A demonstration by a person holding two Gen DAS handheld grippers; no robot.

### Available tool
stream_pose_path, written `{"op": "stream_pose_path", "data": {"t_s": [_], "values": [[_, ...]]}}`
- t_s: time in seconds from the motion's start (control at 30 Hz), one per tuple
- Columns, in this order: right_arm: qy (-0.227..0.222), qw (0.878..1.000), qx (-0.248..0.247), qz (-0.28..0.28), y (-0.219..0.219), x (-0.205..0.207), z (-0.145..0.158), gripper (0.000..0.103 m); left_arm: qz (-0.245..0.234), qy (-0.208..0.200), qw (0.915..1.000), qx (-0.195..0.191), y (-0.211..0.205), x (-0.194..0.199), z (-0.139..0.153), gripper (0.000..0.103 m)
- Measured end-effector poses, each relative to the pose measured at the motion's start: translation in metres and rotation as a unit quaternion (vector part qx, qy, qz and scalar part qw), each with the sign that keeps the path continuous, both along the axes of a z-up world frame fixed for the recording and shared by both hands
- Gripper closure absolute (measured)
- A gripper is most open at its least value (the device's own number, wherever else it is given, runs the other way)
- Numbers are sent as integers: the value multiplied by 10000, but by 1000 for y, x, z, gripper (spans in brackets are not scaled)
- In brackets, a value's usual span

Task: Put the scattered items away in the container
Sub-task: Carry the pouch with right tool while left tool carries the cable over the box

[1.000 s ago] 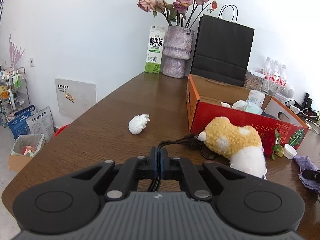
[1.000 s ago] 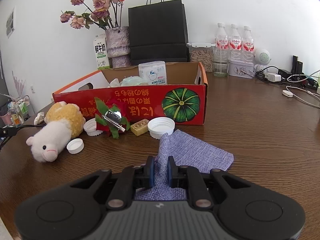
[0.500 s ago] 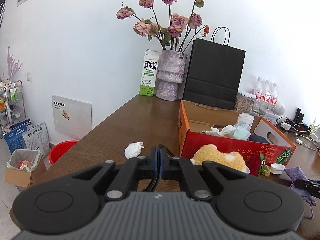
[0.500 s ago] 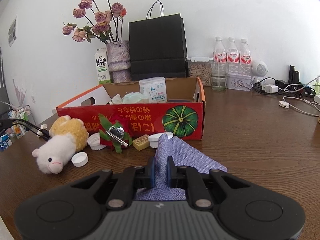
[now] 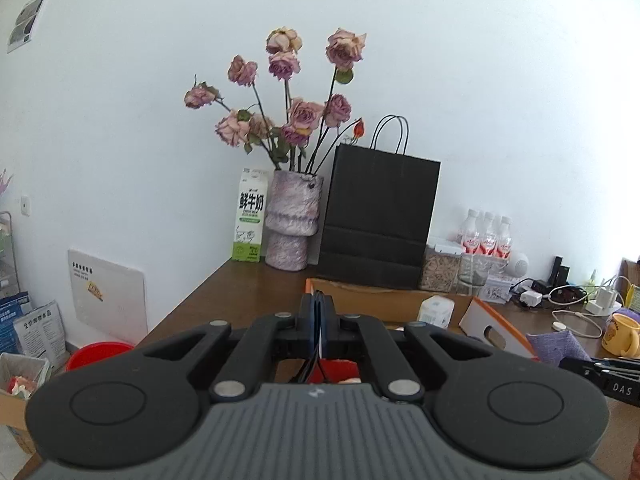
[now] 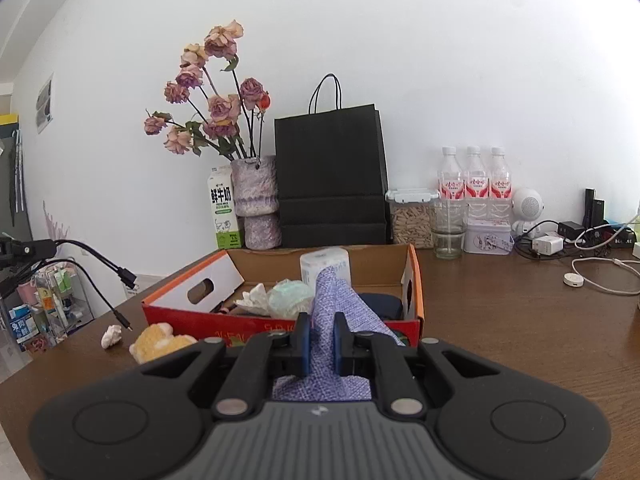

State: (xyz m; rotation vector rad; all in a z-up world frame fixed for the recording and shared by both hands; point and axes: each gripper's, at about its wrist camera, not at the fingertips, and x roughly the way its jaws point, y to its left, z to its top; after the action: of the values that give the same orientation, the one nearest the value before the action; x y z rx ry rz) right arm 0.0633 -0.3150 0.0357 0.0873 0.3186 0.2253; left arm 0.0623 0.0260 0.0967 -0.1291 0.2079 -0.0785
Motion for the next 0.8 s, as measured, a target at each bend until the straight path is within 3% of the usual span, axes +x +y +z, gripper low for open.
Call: {"op": "stream_pose_path", "data": {"t_s": [0.2, 0.37, 0.6, 0.8], "values": [[-316, 9995, 31, 42, 9, 21, 24, 93, -239, -459, 9987, -6, -23, 19, 31, 100], [-509, 9986, 92, 73, 18, 54, 40, 93, -394, -542, 9977, -110, -45, 50, 42, 100], [-512, 9984, 208, 128, 28, 107, 43, 93, -555, -501, 9967, -330, -71, 94, 34, 100], [-436, 9984, 305, 182, 30, 145, 13, 93, -597, -252, 9973, -357, -85, 142, 6, 100]]}}
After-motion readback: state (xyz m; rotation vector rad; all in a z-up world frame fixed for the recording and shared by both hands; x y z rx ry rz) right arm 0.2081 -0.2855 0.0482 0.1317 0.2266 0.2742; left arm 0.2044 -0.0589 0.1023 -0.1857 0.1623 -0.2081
